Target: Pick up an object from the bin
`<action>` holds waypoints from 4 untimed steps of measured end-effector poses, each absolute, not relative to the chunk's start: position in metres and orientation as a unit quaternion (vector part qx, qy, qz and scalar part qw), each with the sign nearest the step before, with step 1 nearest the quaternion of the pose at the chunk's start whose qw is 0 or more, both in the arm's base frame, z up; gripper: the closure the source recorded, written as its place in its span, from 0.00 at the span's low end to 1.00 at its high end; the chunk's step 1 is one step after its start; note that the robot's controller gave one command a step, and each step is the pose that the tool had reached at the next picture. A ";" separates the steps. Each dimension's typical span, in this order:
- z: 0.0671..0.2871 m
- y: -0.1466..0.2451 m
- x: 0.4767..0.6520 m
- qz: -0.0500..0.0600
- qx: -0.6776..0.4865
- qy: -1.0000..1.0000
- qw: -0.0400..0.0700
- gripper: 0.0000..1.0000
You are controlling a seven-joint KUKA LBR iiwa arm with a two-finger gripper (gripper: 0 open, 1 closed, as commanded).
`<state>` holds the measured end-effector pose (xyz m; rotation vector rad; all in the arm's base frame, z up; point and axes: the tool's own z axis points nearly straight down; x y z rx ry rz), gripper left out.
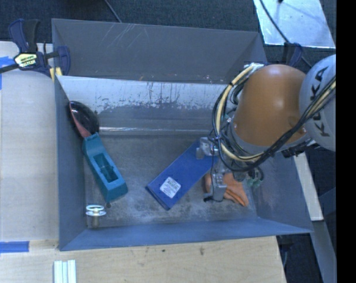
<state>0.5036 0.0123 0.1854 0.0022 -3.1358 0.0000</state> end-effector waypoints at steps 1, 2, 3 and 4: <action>0.190 0.012 0.505 0.000 0.001 -1.000 -0.001 0.00; 0.137 -0.011 0.498 0.000 -0.006 -1.000 -0.003 0.00; 0.112 -0.020 0.494 0.000 -0.021 -1.000 0.002 0.00; 0.092 -0.031 0.506 0.000 -0.029 -1.000 -0.003 0.00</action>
Offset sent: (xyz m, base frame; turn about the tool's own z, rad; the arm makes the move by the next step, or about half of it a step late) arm -0.0085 -0.0266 -0.0580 0.0142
